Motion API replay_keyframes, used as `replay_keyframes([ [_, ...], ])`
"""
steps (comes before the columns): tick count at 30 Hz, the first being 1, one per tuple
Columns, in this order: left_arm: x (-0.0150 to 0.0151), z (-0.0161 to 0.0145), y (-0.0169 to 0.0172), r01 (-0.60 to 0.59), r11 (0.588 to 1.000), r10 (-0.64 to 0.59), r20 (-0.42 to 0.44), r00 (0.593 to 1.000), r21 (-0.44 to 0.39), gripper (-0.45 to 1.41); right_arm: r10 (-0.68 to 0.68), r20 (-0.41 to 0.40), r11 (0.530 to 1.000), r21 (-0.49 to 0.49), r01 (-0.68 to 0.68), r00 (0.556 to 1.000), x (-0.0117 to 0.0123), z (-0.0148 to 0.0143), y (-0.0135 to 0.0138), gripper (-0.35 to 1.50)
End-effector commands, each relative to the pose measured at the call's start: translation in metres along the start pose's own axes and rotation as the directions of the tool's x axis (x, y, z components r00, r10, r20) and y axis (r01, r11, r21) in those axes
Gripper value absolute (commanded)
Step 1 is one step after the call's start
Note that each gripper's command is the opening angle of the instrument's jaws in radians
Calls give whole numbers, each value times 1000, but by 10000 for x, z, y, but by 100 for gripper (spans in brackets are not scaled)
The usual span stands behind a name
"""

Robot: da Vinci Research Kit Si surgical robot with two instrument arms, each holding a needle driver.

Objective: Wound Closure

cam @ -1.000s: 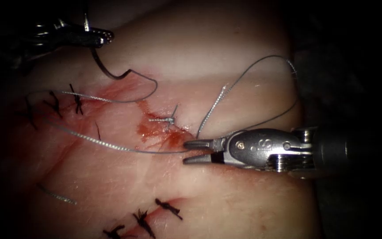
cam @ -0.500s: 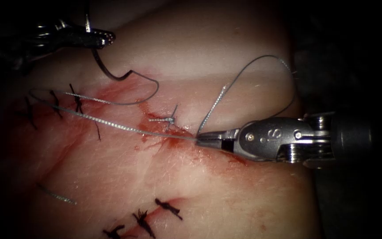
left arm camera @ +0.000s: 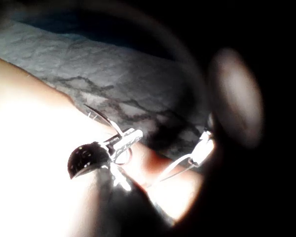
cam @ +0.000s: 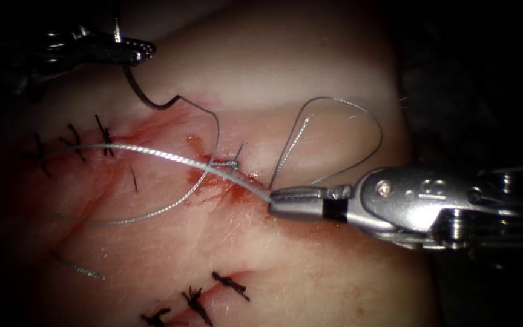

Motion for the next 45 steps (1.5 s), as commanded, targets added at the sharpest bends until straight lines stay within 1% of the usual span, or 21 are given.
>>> replay_keyframes([
  [1, -3, 3, -6, 2, 1000, -2, 3, 1000, -4, -45, 43, 5, 998, 42, -43, 999, 6, 2, -20, -35],
  [10, -4, 5, -4, 6, 1000, -5, 13, 1000, -17, -45, 256, 196, 914, 269, -304, 946, -23, -4, -96, -35],
  [16, -5, 6, -4, 5, 1000, -5, 15, 1000, -19, -45, 231, 205, 918, 277, -283, 951, -47, 6, -90, -35],
  [17, -6, 6, -4, 5, 1000, -4, 15, 1000, -19, -45, 240, 183, 923, 262, -282, 953, -49, 7, -82, -27],
  [19, -6, 6, -5, 4, 1000, -4, 17, 1000, -17, -45, 247, 141, 929, 248, -276, 959, -51, 9, -67, 42],
  [22, -8, 7, -6, 2, 1000, -2, 21, 1000, -15, -45, 221, 34, 950, 221, -223, 975, -56, 10, -43, 99],
  [26, -10, 8, -9, 0, 1000, 0, 29, 1000, -9, -45, 234, -53, 962, 154, -224, 971, -59, 8, -9, 113],
  [28, -10, 8, -9, 0, 1000, 0, 30, 1000, -10, -45, 302, -122, 953, 44, -298, 946, -65, 3, 21, 111],
  [29, -10, 8, -9, 0, 1000, 0, 30, 1000, -10, -45, 302, -122, 953, 44, -298, 946, -65, 3, 21, 111],
  [30, -10, 8, -9, 0, 1000, 0, 30, 1000, -11, -45, 389, -174, 918, -14, -397, 905, -68, 1, 31, 106],
  [31, -11, 8, -10, 0, 1000, 1, 30, 1000, -11, -45, 560, -243, 805, -68, -589, 792, -73, 2, 46, 79],
  [32, -11, 8, -10, 0, 1000, 1, 30, 1000, -11, -45, 560, -243, 805, -68, -589, 792, -73, 2, 46, 79],
  [34, -11, 8, -10, 0, 1000, 1, 31, 1000, -11, -45, 524, -244, 820, -114, -561, 816, -80, 4, 61, 88],
  [35, -11, 8, -10, 0, 1000, 0, 31, 1000, -11, -45, 416, -210, 885, -133, -447, 885, -83, 5, 67, 94],
  [37, -11, 8, -10, 0, 1000, 0, 33, 999, -10, -45, 192, -127, 973, -101, -205, 973, -91, 7, 76, 91],
  [38, -11, 8, -9, 0, 1000, 0, 34, 999, -10, -45, 134, -108, 987, -80, -143, 985, -94, 8, 79, 74],
  [39, -11, 8, -9, 0, 1000, 0, 34, 999, -11, -45, 84, -96, 994, -65, -90, 992, -98, 10, 81, 31],
  [40, -11, 8, -10, 0, 1000, 0, 34, 999, -11, -45, 6, -84, 997, -74, -12, 996, -107, 22, 86, 29],
  [43, -11, 9, -9, 1, 1000, 0, 35, 999, -12, -45, -9, -75, 997, -81, 3, 997, -119, 36, 87, 14],
  [44, -11, 9, -9, 1, 1000, 0, 35, 999, -12, -45, 23, -71, 996, -80, -28, 997, -122, 39, 87, 10],
  [45, -11, 9, -9, 1, 1000, 0, 35, 999, -12, -45, 173, -77, 981, -79, -179, 982, -123, 41, 85, 9],
])
